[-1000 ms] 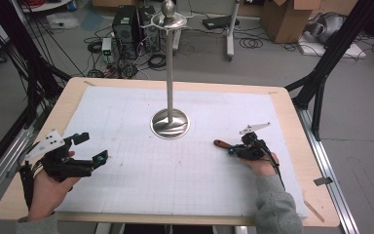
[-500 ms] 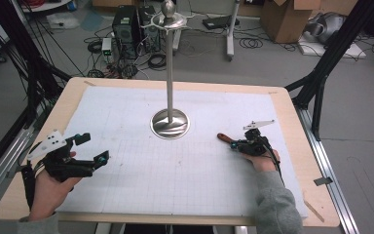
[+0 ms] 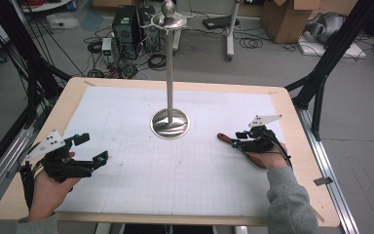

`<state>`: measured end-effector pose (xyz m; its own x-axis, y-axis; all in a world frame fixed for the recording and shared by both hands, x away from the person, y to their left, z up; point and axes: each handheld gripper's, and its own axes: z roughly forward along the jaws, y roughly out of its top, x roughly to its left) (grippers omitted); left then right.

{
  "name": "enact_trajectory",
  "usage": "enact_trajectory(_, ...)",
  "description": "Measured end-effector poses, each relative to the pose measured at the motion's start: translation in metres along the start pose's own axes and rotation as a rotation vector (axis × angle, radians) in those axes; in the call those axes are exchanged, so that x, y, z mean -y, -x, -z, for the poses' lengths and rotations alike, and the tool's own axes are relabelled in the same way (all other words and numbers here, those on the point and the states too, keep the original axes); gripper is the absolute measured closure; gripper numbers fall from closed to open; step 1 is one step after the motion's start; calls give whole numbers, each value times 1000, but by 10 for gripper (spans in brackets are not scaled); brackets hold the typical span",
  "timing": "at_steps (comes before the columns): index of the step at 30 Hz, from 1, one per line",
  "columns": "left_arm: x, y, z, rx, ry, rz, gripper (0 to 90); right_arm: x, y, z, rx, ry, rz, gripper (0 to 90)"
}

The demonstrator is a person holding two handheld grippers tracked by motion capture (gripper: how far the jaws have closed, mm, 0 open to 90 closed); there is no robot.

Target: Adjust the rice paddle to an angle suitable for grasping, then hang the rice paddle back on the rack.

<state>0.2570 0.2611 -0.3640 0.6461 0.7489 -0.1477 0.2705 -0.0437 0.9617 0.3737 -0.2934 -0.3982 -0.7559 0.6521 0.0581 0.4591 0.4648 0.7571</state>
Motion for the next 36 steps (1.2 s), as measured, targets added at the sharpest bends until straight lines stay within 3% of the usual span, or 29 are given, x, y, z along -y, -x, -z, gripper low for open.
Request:
enact_trajectory(3,0,-1,1,-1,-1,-3,20,-2,3,2,-8,-7,20,397)
enact_trajectory(5,0,-1,1,-1,-1,0,20,-2,7,4,-7,-24,45,259)
enact_trajectory(8,0,-1,1,-2,1,2,20,-1,10,3,-17,-38,46,174)
enact_trajectory(9,0,0,1,-1,-2,-3,20,0,13,4,-41,-41,38,137)
enact_trajectory(18,1,1,1,1,-6,-3,20,3,18,4,-59,-43,60,134)
enact_trajectory(36,4,-1,5,-6,-10,6,20,11,27,-15,-65,-144,91,167)
